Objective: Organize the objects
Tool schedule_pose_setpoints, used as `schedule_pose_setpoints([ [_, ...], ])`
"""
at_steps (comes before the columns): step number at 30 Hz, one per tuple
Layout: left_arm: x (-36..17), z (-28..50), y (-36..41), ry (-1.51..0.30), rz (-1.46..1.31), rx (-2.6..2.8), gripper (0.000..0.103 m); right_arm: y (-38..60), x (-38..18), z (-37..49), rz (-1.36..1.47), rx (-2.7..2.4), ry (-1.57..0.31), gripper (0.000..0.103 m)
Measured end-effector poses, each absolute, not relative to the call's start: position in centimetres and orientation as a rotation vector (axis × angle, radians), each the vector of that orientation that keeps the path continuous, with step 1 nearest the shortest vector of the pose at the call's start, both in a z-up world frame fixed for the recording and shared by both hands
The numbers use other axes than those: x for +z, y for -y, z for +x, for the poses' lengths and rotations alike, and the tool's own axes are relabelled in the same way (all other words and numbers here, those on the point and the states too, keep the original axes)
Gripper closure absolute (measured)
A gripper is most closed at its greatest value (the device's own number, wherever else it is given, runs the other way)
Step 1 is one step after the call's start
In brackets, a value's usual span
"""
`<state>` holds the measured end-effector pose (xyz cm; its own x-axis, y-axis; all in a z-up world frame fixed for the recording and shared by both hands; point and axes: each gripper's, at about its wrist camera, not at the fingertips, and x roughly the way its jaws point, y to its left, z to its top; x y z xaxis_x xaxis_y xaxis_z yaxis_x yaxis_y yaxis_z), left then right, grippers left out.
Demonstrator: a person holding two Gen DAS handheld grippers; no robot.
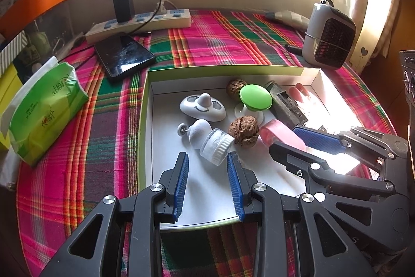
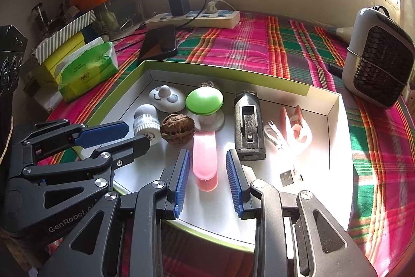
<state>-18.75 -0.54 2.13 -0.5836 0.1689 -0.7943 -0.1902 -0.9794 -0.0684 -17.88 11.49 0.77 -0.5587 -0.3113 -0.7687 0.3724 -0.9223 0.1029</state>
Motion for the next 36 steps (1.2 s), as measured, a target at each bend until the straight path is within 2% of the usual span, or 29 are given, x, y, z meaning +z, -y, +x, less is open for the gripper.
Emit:
schedule_pose_setpoints([
  [5, 2.3, -18.4, 0.6, -0.031, -1.307, 2.634, 0.074, -11.6, 1.0, -17.6, 1.191, -2.485, -0.101, 0.067],
  [36, 4.3, -13.1, 0.3, -0.018, -1.181, 2.707, 0.074, -12.8, 3.1, -12.6, 1.104, -2.582, -0.067, 0.066],
])
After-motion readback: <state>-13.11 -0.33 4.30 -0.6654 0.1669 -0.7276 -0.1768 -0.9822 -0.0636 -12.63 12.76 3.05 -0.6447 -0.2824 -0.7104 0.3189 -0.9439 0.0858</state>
